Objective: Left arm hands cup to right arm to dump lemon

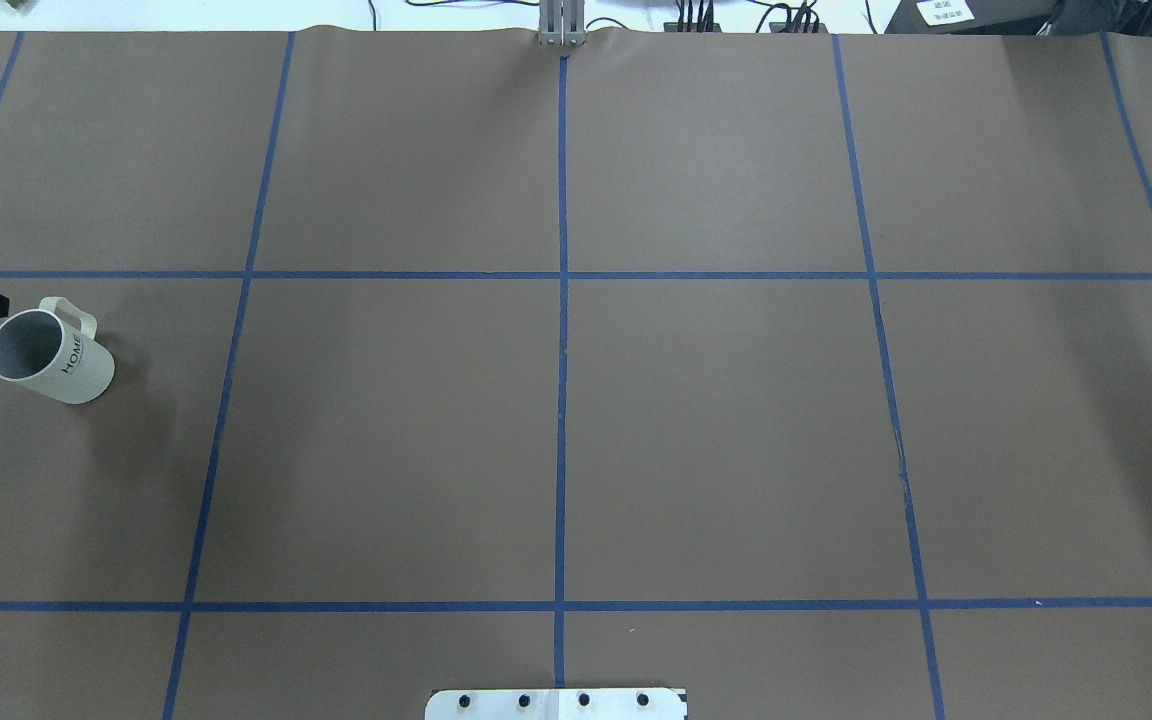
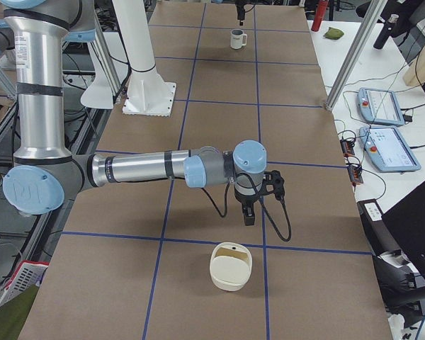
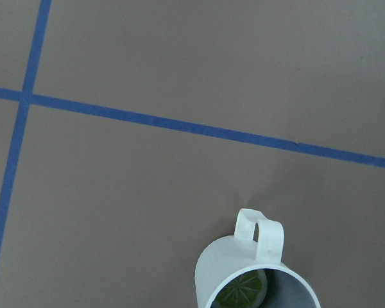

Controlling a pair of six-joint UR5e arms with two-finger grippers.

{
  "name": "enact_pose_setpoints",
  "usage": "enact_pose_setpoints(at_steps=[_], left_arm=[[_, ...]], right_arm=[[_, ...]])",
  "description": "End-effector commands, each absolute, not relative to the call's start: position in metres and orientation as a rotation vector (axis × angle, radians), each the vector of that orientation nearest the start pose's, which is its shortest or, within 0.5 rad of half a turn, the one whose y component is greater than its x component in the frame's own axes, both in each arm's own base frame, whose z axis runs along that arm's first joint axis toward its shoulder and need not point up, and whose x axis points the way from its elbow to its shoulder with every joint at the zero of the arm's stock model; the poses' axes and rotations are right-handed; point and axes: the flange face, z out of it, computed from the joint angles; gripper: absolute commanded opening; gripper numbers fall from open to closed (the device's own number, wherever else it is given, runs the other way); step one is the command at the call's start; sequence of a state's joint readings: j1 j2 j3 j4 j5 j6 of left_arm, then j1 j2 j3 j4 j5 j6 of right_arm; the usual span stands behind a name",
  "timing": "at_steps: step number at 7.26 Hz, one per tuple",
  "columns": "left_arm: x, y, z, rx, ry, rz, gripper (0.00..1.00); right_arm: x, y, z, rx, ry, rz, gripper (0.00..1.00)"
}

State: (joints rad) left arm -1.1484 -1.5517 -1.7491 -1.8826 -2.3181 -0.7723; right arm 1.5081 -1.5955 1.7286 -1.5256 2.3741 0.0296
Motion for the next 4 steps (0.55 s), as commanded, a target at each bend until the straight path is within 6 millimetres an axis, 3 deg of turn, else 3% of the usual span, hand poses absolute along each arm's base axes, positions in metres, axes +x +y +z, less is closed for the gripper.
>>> enact_pose_setpoints(at_steps=[1, 4], left_arm=[[0.162, -0.479, 0.553, -0.068, 0.848, -0.127, 1.00], [0.174, -0.480, 0.582, -0.075, 0.833, -0.113, 1.00]], right_arm=[[0.026, -0.494, 0.582, 0.133, -0.813, -0.115, 1.00], [0.024, -0.493, 0.585, 0.122, -0.829, -0.112, 1.00]])
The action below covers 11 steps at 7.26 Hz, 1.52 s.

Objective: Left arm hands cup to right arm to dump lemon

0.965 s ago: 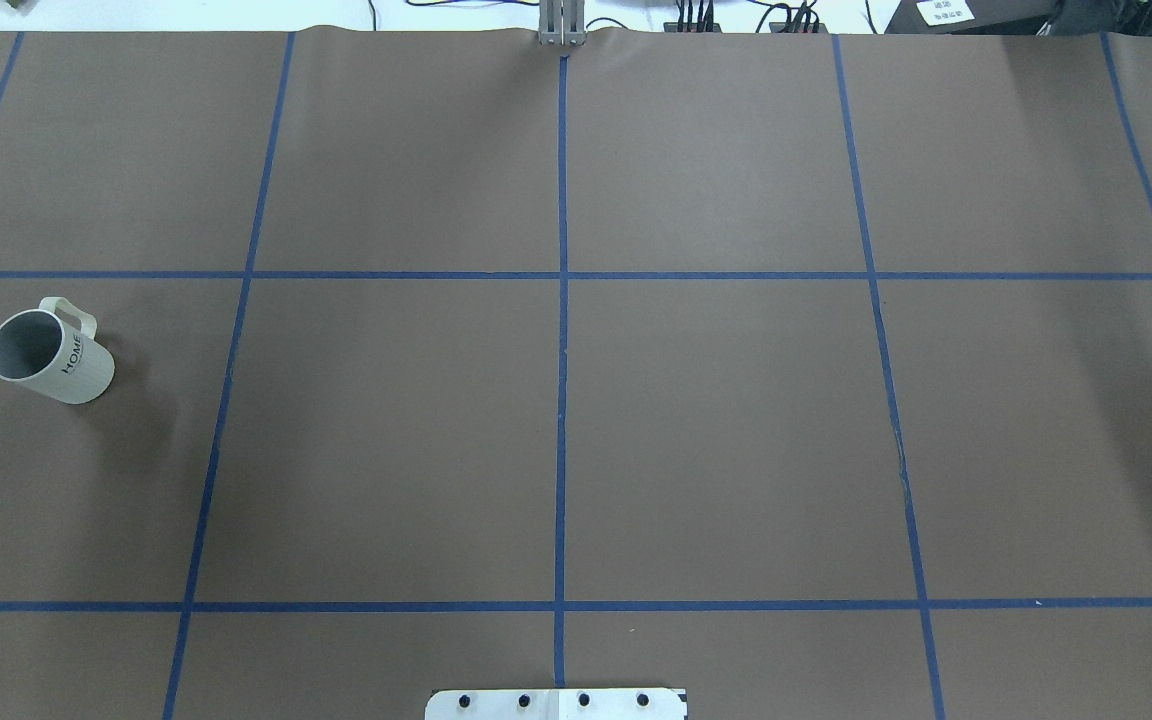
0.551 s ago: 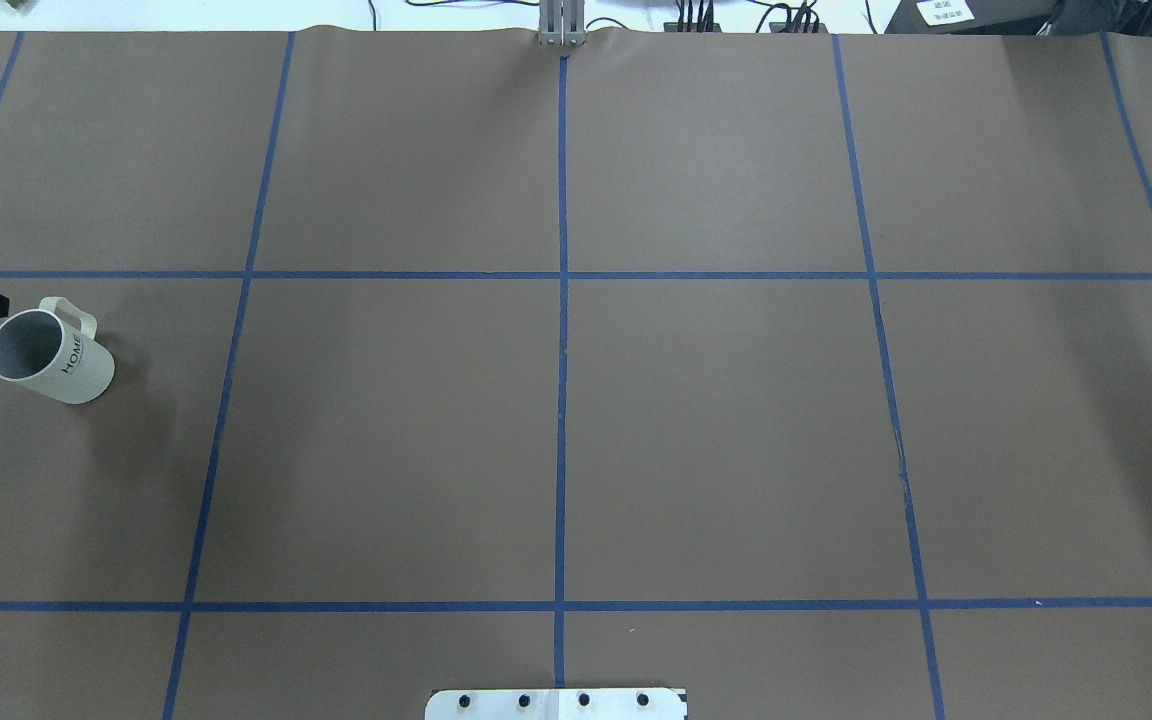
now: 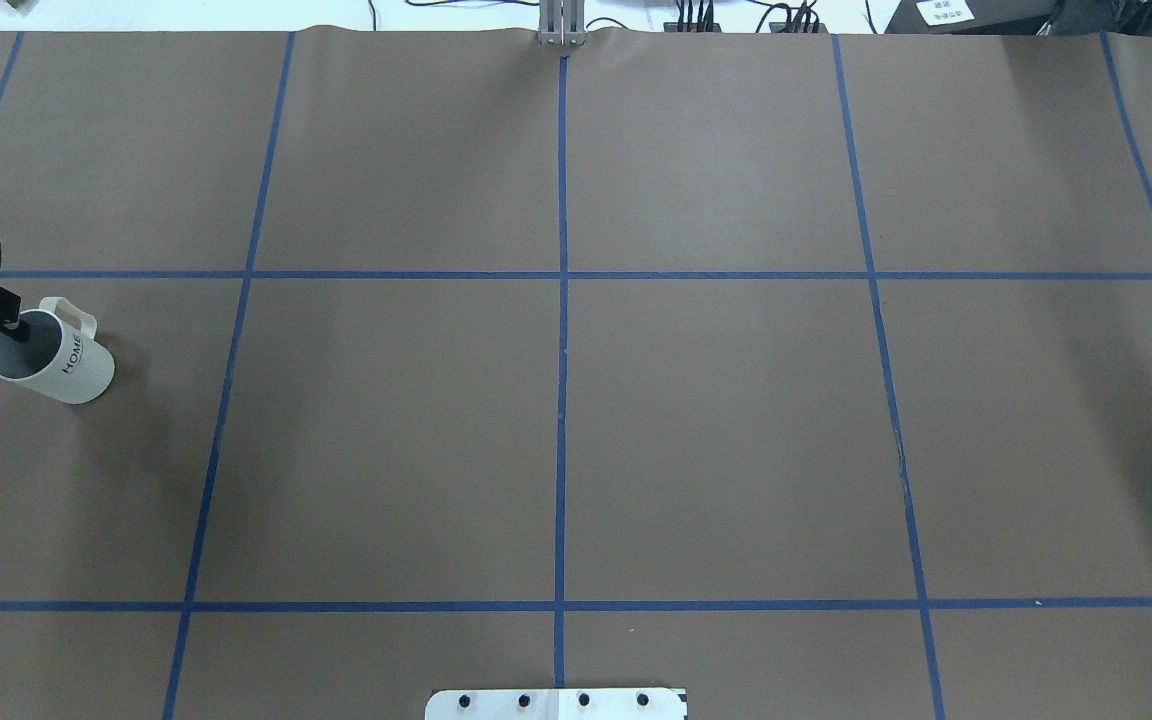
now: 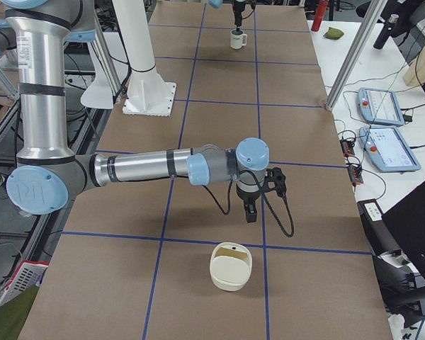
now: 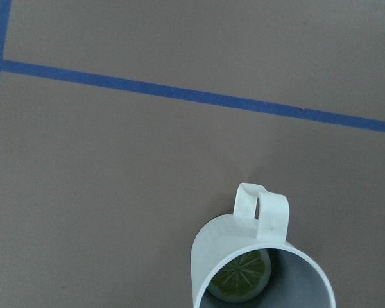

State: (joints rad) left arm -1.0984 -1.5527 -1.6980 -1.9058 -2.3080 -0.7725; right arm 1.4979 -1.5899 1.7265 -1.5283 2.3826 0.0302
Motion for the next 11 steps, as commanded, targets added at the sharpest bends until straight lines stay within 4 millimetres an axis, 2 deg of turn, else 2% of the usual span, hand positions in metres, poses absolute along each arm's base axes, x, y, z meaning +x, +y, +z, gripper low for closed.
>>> enact_pose_setpoints(at_steps=[1, 2, 3, 4, 5, 6, 8, 9, 10, 11], left_arm=[[0.177, -0.484, 0.592, -0.075, 0.833, -0.112, 1.00], [0.177, -0.484, 0.592, -0.075, 0.834, -0.113, 0.98], [0.178, -0.484, 0.590, -0.076, 0.836, -0.111, 0.81], [0.178, -0.483, 0.586, -0.077, 0.846, -0.109, 0.47], [0.179, -0.484, 0.583, -0.075, 0.853, -0.106, 0.19], [0.180, -0.483, 0.570, -0.069, 0.874, -0.092, 0.02], [0.181, -0.481, 0.562, -0.080, 0.900, -0.083, 0.00], [0.181, -0.480, 0.547, -0.093, 0.924, -0.091, 0.00], [0.183, -0.483, 0.518, -0.127, 0.956, -0.099, 0.00], [0.185, -0.497, 0.479, -0.151, 0.941, -0.123, 0.00]], right_arm=[[0.024, -0.493, 0.585, 0.121, -0.835, -0.113, 1.00], [0.024, -0.493, 0.584, 0.124, -0.837, -0.114, 1.00], [0.024, -0.493, 0.584, 0.125, -0.837, -0.116, 1.00], [0.023, -0.493, 0.584, 0.124, -0.839, -0.114, 1.00], [0.023, -0.493, 0.582, 0.127, -0.846, -0.118, 1.00], [0.022, -0.492, 0.582, 0.124, -0.855, -0.117, 1.00], [0.021, -0.491, 0.582, 0.121, -0.874, -0.117, 1.00], [0.020, -0.494, 0.574, 0.137, -0.876, -0.128, 1.00], [0.017, -0.508, 0.559, 0.161, -0.878, -0.143, 1.00], [0.015, -0.507, 0.554, 0.175, -0.885, -0.156, 1.00]])
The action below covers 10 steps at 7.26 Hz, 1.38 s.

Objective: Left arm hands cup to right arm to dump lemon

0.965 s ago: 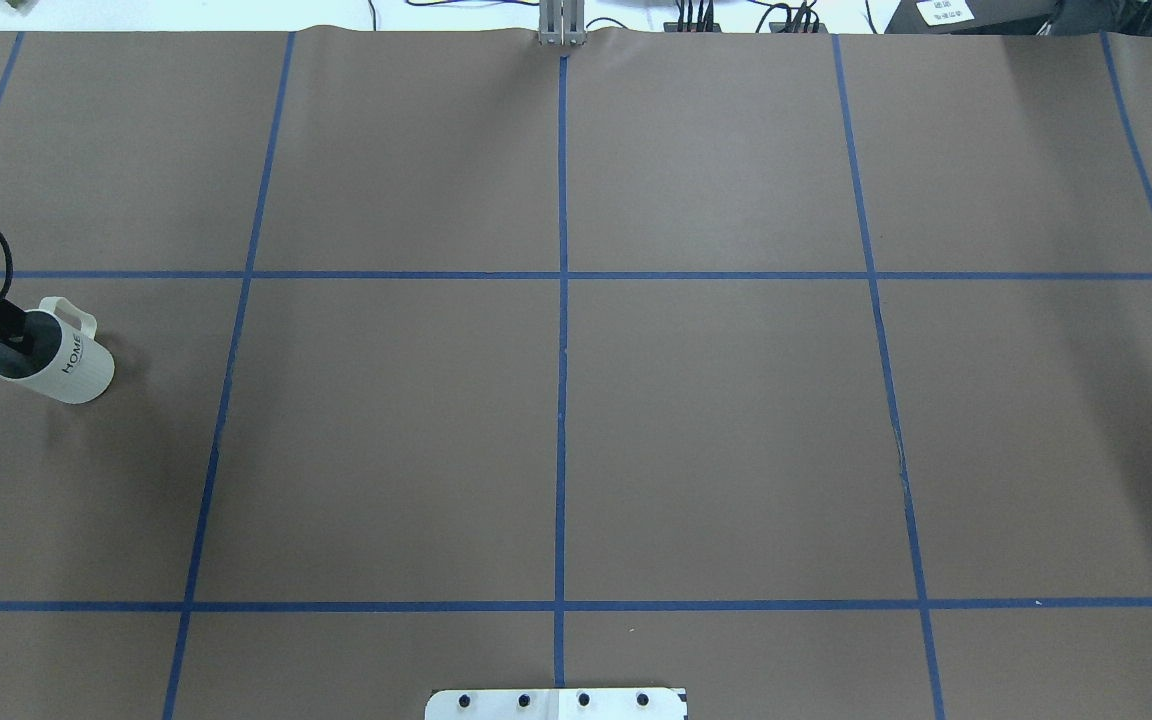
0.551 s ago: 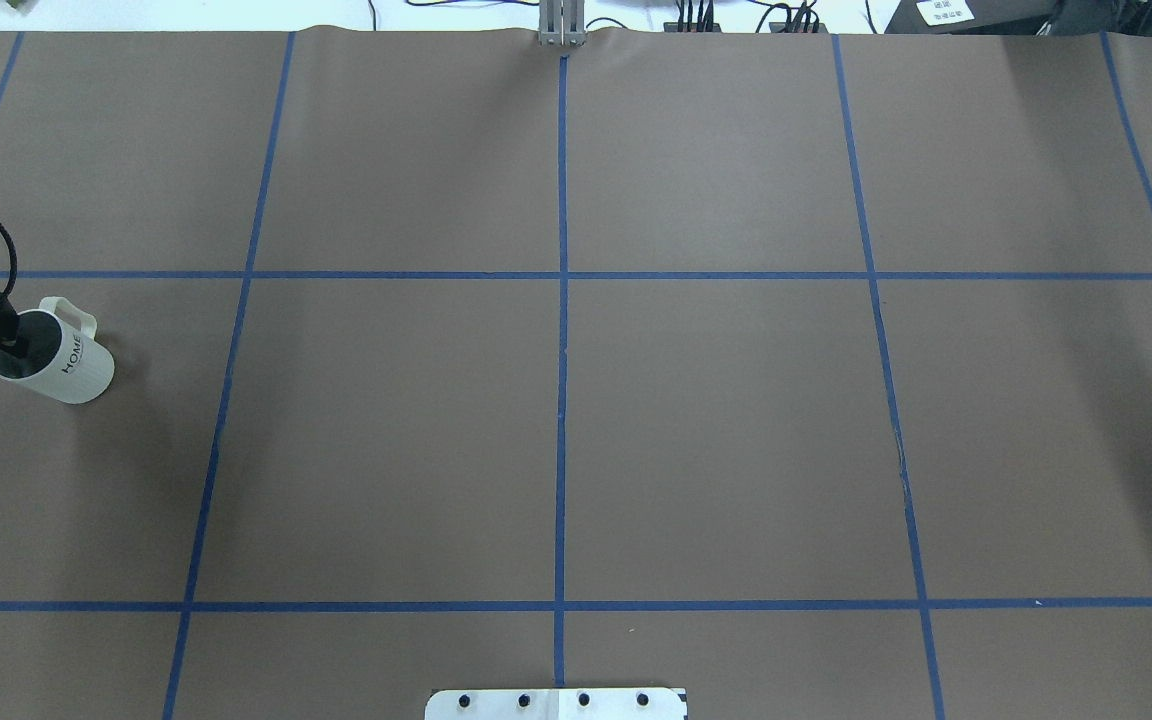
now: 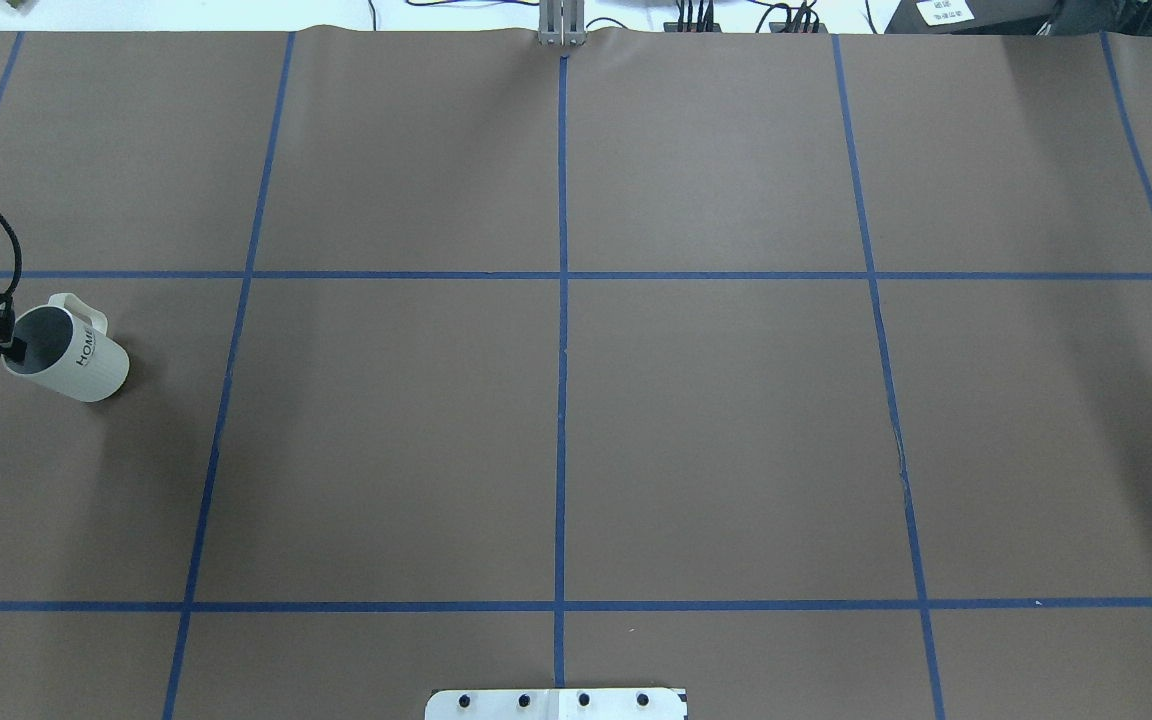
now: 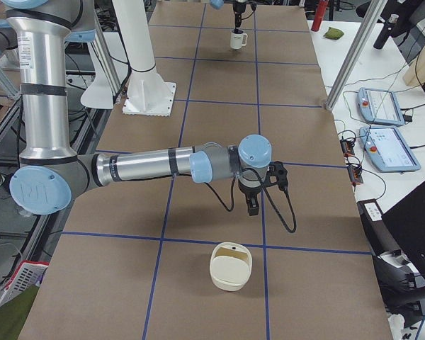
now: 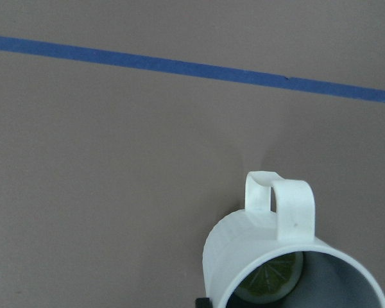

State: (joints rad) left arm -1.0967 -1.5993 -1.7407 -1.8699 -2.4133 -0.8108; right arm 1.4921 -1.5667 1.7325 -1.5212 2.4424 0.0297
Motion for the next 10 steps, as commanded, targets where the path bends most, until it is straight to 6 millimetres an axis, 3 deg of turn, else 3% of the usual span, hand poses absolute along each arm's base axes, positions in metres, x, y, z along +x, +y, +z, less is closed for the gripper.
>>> enact_pose_setpoints(at_steps=[1, 2, 3, 4, 6, 7, 8, 10], left_arm=[[0.189, -0.526, 0.426, -0.173, 0.924, -0.154, 0.00], [0.199, -0.551, 0.374, -0.196, 0.904, -0.175, 0.00], [0.207, -0.569, 0.330, -0.218, 0.887, -0.197, 0.00], [0.215, -0.587, 0.299, -0.250, 0.873, -0.240, 0.00], [0.237, -0.627, 0.256, -0.318, 0.865, -0.402, 0.00], [0.245, -0.643, 0.242, -0.341, 0.861, -0.446, 0.00], [0.251, -0.653, 0.229, -0.365, 0.862, -0.510, 0.00], [0.275, -0.684, 0.222, -0.380, 0.911, -0.628, 0.00]], right_arm=[[0.015, -0.508, 0.546, 0.234, -0.888, -0.179, 1.00], [0.005, -0.515, 0.534, 0.261, -0.889, -0.197, 1.00], [-0.013, -0.538, 0.501, 0.292, -0.894, -0.201, 1.00], [-0.041, -0.562, 0.464, 0.309, -0.897, -0.205, 1.00], [-0.124, -0.599, 0.381, 0.379, -0.848, -0.226, 1.00], [-0.163, -0.604, 0.347, 0.403, -0.852, -0.245, 1.00], [-0.197, -0.603, 0.319, 0.486, -0.867, -0.271, 1.00], [-0.265, -0.582, 0.287, 0.660, -0.908, -0.199, 1.00]])
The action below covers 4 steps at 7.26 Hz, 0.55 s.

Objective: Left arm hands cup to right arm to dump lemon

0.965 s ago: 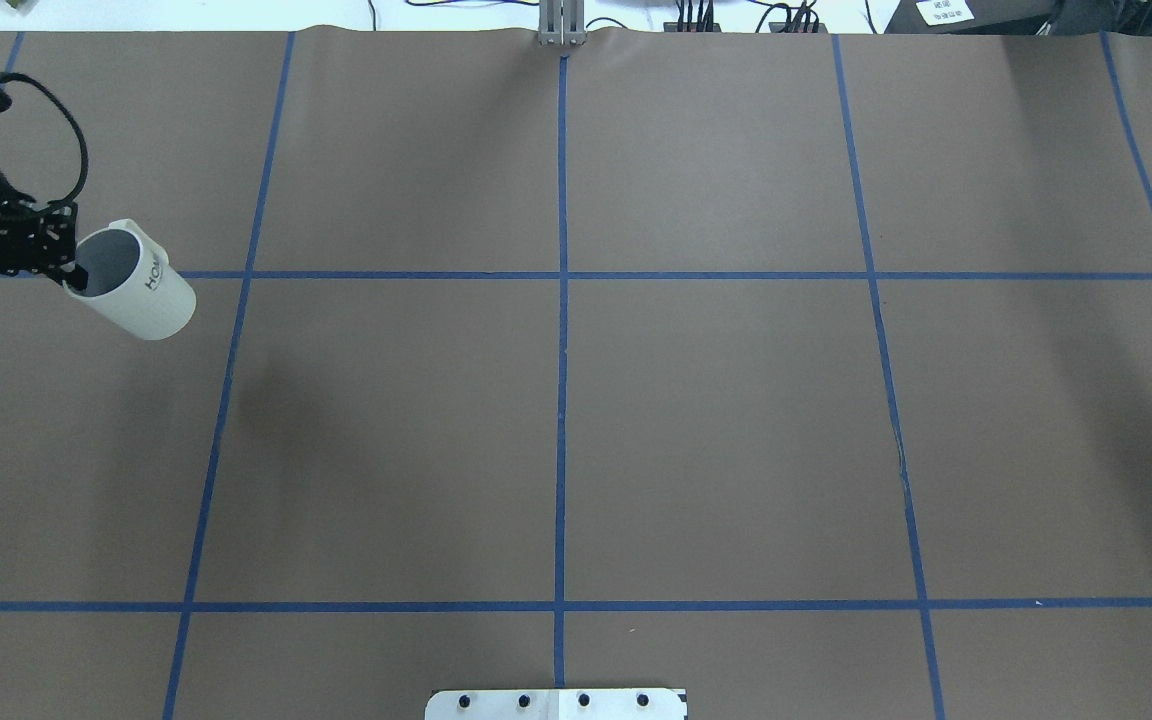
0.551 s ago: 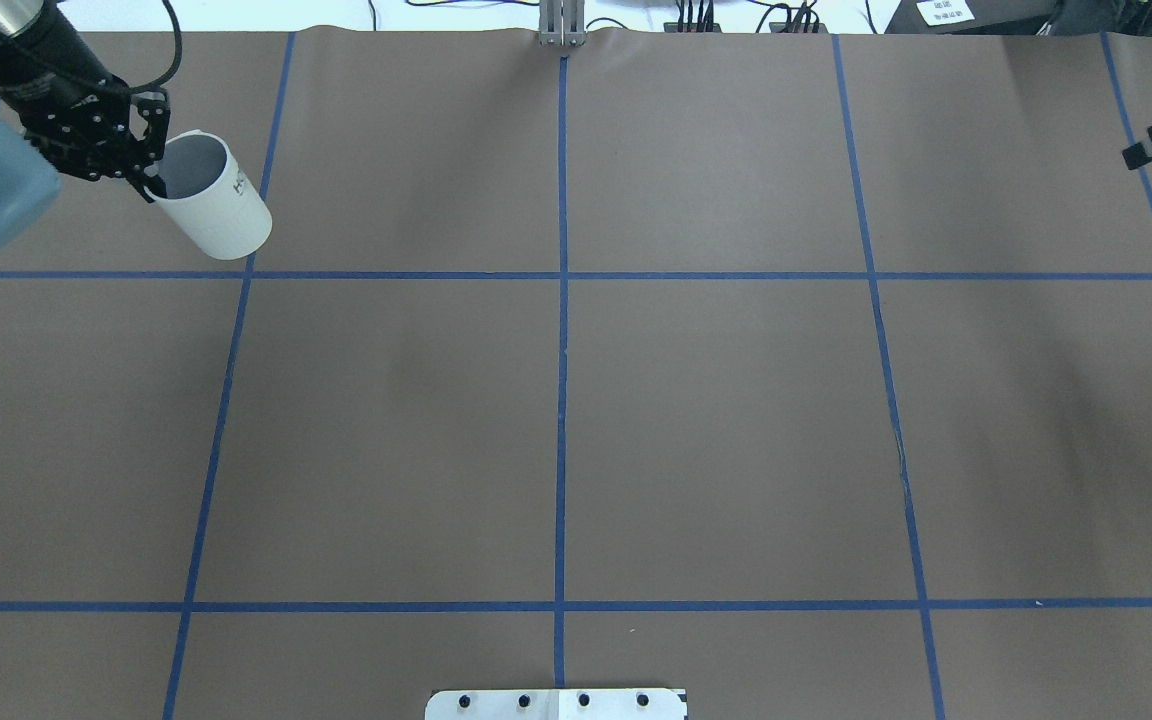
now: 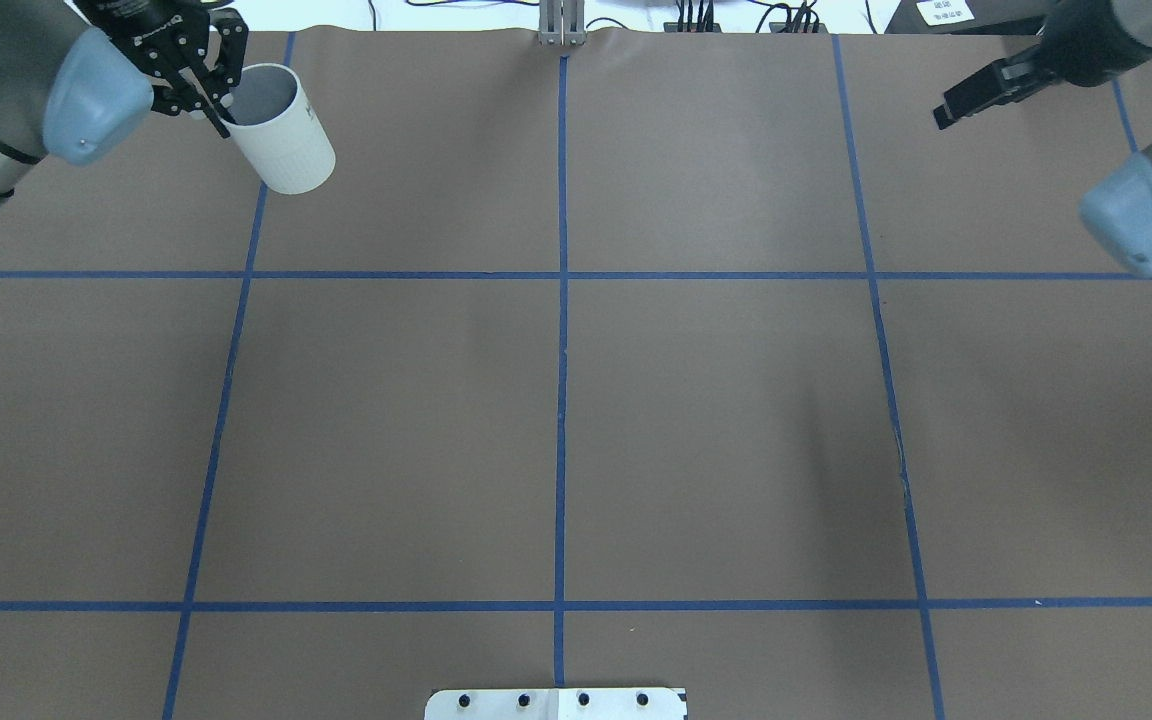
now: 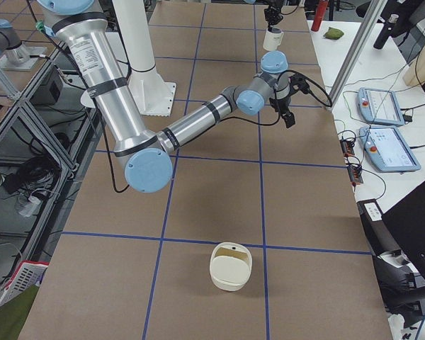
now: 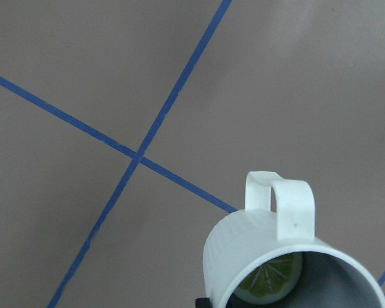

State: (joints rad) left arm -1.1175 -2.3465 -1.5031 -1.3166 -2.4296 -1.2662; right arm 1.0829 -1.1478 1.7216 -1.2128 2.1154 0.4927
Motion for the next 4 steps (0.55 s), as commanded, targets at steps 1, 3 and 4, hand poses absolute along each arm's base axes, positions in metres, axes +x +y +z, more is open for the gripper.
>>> enact_pose_setpoints(at_steps=[1, 3, 4], left_arm=[[0.292, -0.702, 0.222, -0.404, 0.925, -0.690, 0.00], [0.313, -0.729, 0.208, -0.452, 0.909, -0.765, 0.00], [0.333, -0.727, 0.197, -0.481, 0.899, -0.779, 0.00]], right_arm=[[-0.305, -0.563, 0.275, 0.760, -0.927, -0.186, 1.00], [-0.363, -0.528, 0.263, 0.898, -0.905, -0.176, 1.00], [-0.387, -0.511, 0.258, 0.972, -0.901, -0.166, 1.00]])
